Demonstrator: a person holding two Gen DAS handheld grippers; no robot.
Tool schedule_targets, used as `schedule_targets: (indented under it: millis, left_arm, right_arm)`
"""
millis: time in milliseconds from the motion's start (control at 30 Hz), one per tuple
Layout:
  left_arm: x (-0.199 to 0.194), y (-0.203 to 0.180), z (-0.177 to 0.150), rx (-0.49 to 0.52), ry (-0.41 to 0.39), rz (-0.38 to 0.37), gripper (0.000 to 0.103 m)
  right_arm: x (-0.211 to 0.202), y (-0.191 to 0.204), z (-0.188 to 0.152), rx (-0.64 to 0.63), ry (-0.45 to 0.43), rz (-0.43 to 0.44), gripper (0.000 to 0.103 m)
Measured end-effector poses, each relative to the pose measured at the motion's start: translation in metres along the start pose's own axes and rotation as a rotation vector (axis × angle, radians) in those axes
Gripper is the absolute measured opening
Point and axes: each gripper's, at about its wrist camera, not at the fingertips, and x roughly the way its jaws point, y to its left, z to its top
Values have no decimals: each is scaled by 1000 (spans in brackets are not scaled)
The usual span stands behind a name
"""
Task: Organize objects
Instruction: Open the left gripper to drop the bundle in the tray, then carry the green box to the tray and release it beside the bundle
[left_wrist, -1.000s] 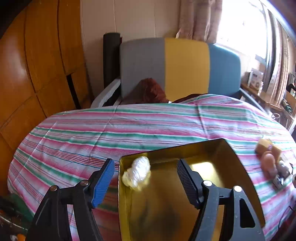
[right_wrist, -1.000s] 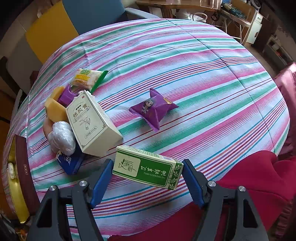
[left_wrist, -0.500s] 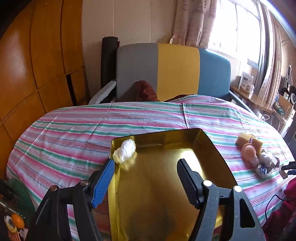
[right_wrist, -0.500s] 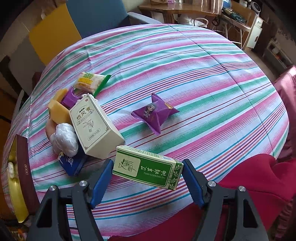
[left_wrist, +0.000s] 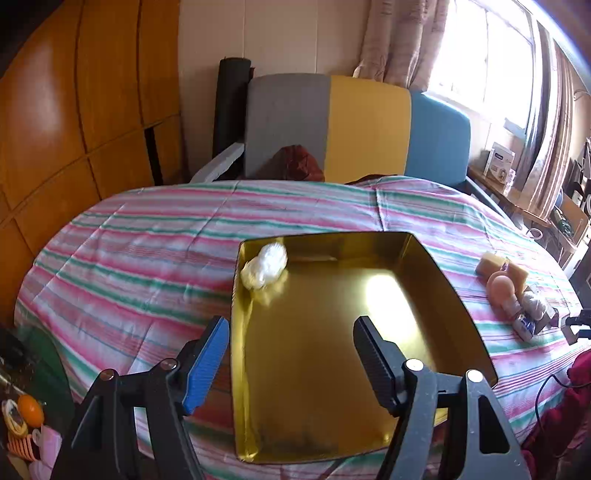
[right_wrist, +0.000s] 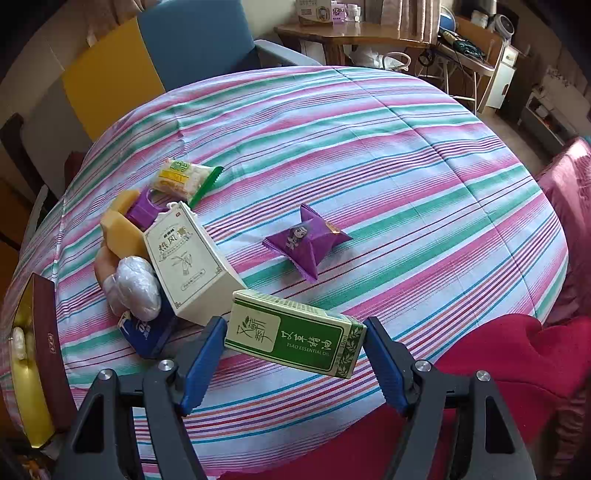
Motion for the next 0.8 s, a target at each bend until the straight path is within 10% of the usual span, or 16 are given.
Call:
schedule_targets:
  millis: [167,367,533,800]
  left_arm:
    - [-3,21,-9,-35,12,24,71]
    - [-6,57,-18,-118,42,57,71]
    - [-11,88,-28,-184,56,82,71]
    - [-13,117,-37,-258,64,99,71]
  right_arm:
    - [-46,53,8,-92,-112,73,75]
    - [-88,216,-12,-477,-186,318,75]
    - [-79,353,-67,-783,-116,489,75]
    - [-11,489,-129,-973,24,492,75]
